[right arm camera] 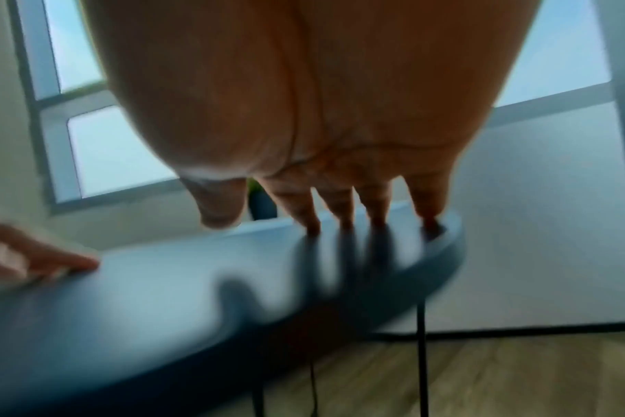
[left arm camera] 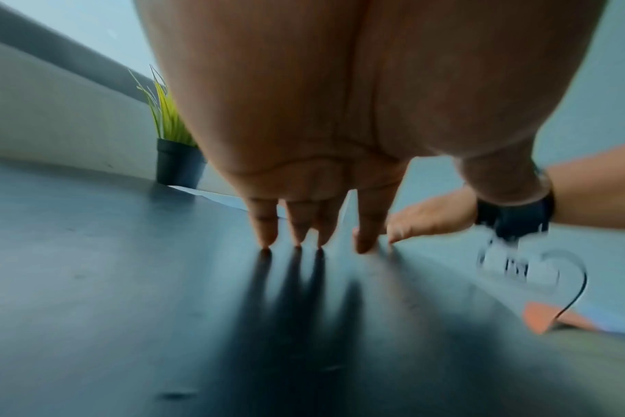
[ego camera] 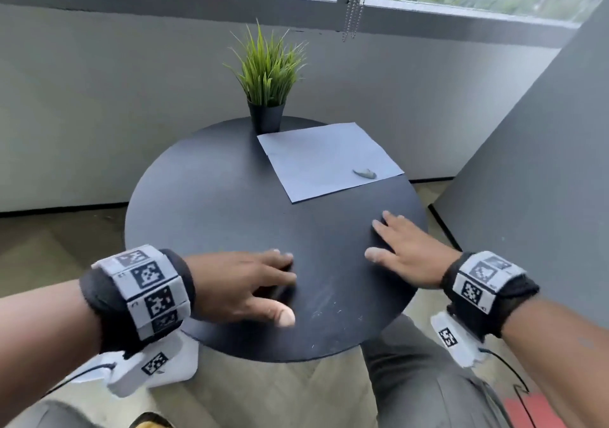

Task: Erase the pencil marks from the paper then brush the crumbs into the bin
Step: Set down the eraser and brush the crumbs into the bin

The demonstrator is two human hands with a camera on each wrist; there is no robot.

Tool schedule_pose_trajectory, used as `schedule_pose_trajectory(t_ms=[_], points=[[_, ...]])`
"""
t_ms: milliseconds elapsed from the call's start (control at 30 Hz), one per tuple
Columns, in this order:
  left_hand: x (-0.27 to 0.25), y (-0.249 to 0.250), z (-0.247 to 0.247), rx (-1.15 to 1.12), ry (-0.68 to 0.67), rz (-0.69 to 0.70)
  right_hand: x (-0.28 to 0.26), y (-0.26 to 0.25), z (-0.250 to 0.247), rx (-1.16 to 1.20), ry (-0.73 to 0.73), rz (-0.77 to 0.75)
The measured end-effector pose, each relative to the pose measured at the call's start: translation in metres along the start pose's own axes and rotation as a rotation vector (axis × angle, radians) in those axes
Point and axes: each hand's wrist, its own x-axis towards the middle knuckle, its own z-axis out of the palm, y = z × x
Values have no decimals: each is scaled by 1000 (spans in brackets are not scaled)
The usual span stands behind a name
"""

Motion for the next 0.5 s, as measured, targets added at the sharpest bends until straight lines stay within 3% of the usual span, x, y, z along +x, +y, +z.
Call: schedule_pose_trajectory(t_ms=[33,100,167,233,300,367,433,500], points=[[-2,5,-1,-64,31,71,-9,-8,16,-59,-21,-6],[-1,1,-2,-124,202,73,-34,-39,41,-137,-32,-157],[6,-12,-1,-40,288,-84,-55,-63,50,-93,-73,-377],[5,-13,0,46,207,-207,-61,-67,41,148,-63,-499],[1,-6,-2,0,134,-161,-45,-44,27,396,142,-376],[0,3,-12,-92,196,-86,-19,-12,15,389,269,-106],[13,2,-22,-67,292,-109,-3,1,14,185,197,80],[30,-7,-31,-7,324,-208,-4,-12,30,12,108,69]])
